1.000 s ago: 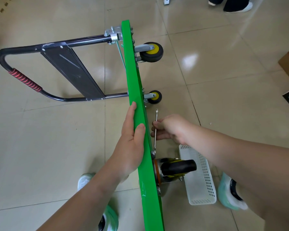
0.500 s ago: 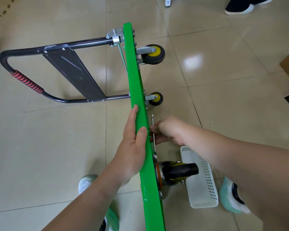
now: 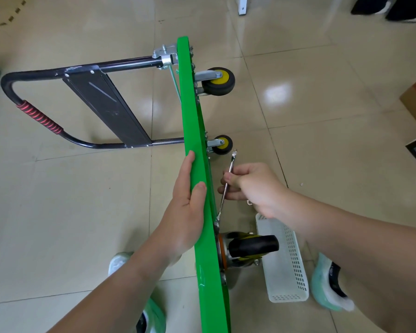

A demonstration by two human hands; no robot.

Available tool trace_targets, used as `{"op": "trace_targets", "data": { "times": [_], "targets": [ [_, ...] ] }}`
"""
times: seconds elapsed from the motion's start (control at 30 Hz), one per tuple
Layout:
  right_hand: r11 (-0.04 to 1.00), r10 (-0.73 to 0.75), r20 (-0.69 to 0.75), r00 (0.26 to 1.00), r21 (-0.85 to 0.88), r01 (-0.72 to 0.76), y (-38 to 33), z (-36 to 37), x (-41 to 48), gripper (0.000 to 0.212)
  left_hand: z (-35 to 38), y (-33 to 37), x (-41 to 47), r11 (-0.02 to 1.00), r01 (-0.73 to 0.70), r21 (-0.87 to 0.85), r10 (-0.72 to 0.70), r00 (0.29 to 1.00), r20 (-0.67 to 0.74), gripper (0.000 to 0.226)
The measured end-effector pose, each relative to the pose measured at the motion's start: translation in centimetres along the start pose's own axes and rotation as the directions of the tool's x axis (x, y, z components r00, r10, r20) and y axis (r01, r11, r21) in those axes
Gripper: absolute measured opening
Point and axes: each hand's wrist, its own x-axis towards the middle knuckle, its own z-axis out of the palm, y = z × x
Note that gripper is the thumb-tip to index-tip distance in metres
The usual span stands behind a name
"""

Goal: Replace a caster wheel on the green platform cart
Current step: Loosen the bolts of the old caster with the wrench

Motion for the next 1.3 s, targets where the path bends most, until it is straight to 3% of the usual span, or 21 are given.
{"op": "trace_targets", "data": {
  "times": [0.17,0.37,0.47,0.6,0.8,0.9,1.07,1.13,1.23,1.3],
  "targets": [
    [0.996,0.083,0.004,0.997,0.041,-0.083,0.0,0.3,0.7,0.031,-0.1,-0.1,0.1,1.000,0.006,-0.013,-0.006,1.000,0.004,0.057],
    [0.974,0.215,0.033,0.976,0.066,-0.217,0.7,0.4,2.4,0.023,-0.2,-0.5,0.2,1.000,-0.007,-0.001,0.007,1.000,0.006,0.058],
    [0.951,0.303,0.060,0.951,0.040,-0.306,1.2,1.0,3.1,0.009,-0.4,-0.6,0.2,1.000,-0.008,0.003,0.008,1.000,0.008,0.057],
    [0.934,0.357,0.103,0.928,-0.015,-0.358,1.7,1.7,3.5,0.017,-0.5,-0.3,0.1,1.000,0.001,0.004,-0.001,1.000,0.009,0.058],
    [0.958,0.286,0.090,0.954,-0.032,-0.285,1.1,1.7,2.7,0.012,-0.4,0.1,-0.1,1.000,0.005,-0.005,-0.005,1.000,0.010,0.059],
    [0.983,0.172,0.105,0.979,-0.085,-0.164,0.0,1.6,1.9,0.021,-0.3,0.1,-0.1,1.000,0.006,-0.010,-0.006,1.000,0.004,0.059],
    [0.975,-0.074,0.123,0.990,-0.198,0.098,-1.0,1.7,-1.0,0.011,-0.2,0.1,-0.1,1.000,-0.002,-0.019,0.002,1.000,-0.002,0.059],
    [0.956,-0.165,0.126,0.978,-0.223,0.190,-0.4,1.6,-2.1,0.019,-0.1,0.2,-0.1,1.000,0.000,-0.024,0.000,1.000,-0.006,0.058],
    [0.929,-0.258,0.127,0.958,-0.241,0.282,0.5,1.2,-3.1,0.034,0.1,0.4,-0.2,0.999,0.013,-0.036,-0.014,1.000,-0.011,0.058],
    [0.929,-0.296,0.085,0.951,-0.204,0.308,0.5,0.8,-3.4,0.032,0.1,0.3,-0.2,0.999,0.010,-0.034,-0.010,1.000,-0.016,0.057]
  ]
}}
